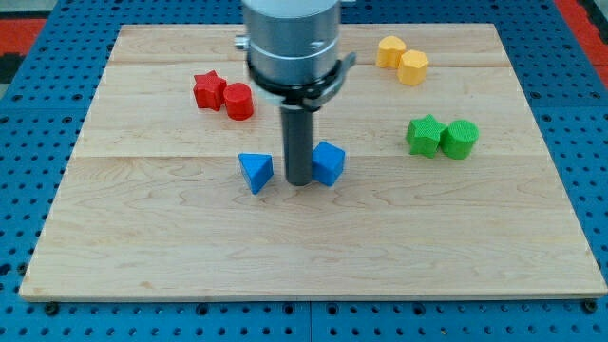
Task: Move the blue triangle to the center of the board
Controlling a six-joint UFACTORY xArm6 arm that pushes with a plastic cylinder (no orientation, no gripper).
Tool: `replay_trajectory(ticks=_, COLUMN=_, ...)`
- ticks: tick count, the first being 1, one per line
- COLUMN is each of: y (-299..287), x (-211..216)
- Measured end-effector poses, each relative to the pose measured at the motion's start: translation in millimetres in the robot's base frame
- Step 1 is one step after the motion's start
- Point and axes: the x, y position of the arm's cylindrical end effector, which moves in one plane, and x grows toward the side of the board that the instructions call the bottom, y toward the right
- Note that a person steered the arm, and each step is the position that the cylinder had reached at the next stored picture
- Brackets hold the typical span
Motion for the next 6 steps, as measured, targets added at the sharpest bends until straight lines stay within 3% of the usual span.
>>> replay_trajectory(ticks=3, y=57.5, x=-28.2)
replay_trajectory(ticks=4, y=36.9, x=38.9)
replay_trajectory(ticks=6, y=-86.6, x=20.0)
